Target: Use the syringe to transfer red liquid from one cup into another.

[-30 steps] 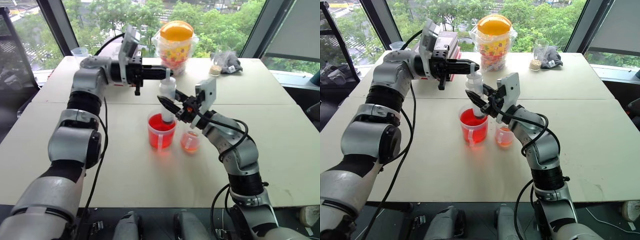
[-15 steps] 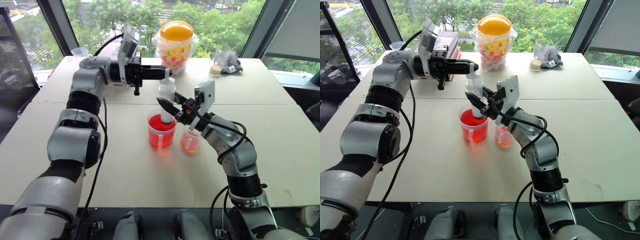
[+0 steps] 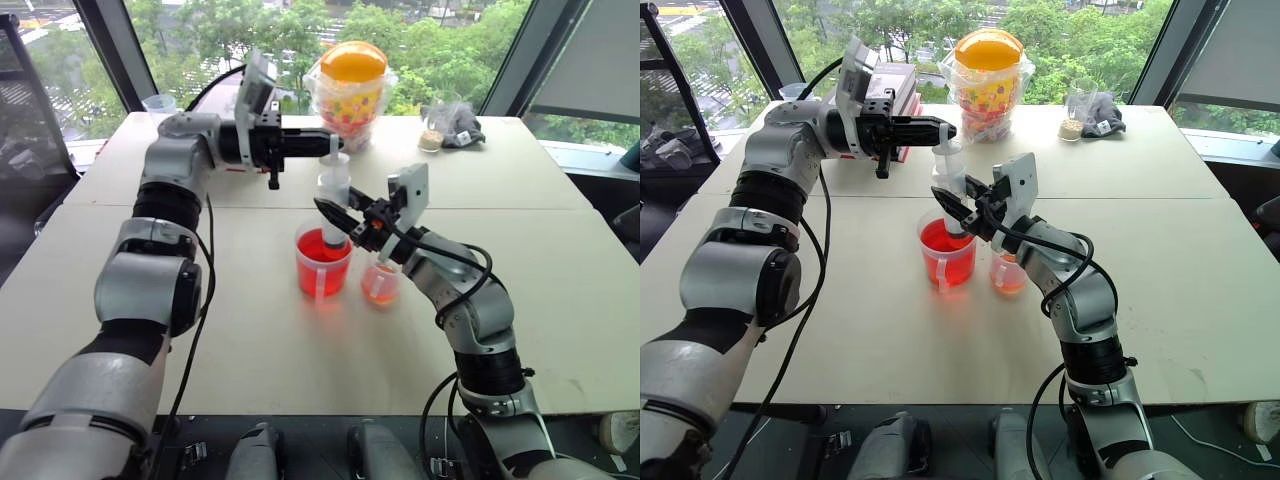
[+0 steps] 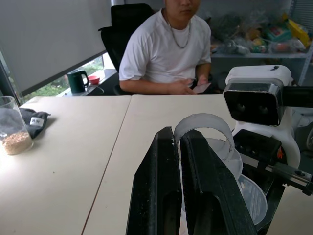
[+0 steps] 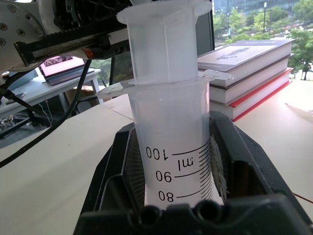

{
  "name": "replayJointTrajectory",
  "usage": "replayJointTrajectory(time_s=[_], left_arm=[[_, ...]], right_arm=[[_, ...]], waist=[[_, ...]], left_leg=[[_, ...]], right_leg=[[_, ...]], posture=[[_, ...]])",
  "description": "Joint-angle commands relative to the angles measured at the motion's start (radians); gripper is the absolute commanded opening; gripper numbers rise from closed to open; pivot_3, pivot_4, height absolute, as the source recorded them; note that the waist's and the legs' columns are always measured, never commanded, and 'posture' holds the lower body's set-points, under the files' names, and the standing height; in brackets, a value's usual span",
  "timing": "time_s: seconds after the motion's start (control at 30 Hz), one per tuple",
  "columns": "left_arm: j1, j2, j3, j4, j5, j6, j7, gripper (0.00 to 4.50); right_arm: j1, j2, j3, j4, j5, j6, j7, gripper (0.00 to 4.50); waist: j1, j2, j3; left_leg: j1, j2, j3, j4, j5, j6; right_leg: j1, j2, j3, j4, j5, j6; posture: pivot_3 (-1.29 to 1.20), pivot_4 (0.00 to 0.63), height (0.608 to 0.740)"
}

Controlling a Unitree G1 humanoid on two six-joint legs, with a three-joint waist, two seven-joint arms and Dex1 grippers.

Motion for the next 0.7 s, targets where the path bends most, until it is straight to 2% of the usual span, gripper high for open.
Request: replayJointTrajectory(time_s=[0.03,0.53,0.63,0.7], left_arm=[[-0.076,0.015,0.068,-0.018,-0.036,-0.03,0.059,0.03],[-0.057,0.008,0.066,-0.034,-0.032,-0.014,0.053,0.03],[-0.035,0.007,0.051,-0.056,-0.026,0.006,0.04,1.01],[-0.02,0.006,0.044,-0.073,-0.027,0.025,0.032,2.01]], right_arm=[[0.009,0.001,0.053,-0.031,0.012,0.004,0.031,1.4],[-0.011,0.001,0.048,-0.039,0.014,0.004,0.03,1.4],[-0.022,0.001,0.042,-0.044,0.016,0.005,0.027,1.4],[-0.036,-0.001,0.033,-0.047,0.021,0.007,0.022,1.4]], waist=[[0.0,0.0,0.0],[0.0,0.0,0.0],[-0.001,0.0,0.0],[-0.001,0.0,0.0]], left_leg=[[0.0,0.0,0.0,0.0,0.0,0.0],[0.0,0.0,0.0,0.0,0.0,0.0],[0.0,0.0,0.0,0.0,0.0,0.0],[0.0,0.0,0.0,0.0,0.0,0.0]], right_leg=[[0.0,0.0,0.0,0.0,0.0,0.0],[0.0,0.0,0.0,0.0,0.0,0.0],[0.0,0.0,0.0,0.0,0.0,0.0],[0.0,0.0,0.0,0.0,0.0,0.0]], posture=[[0.0,0.15,0.74],[0.0,0.15,0.74],[0.0,0.15,0.74],[0.0,0.15,0.74]])
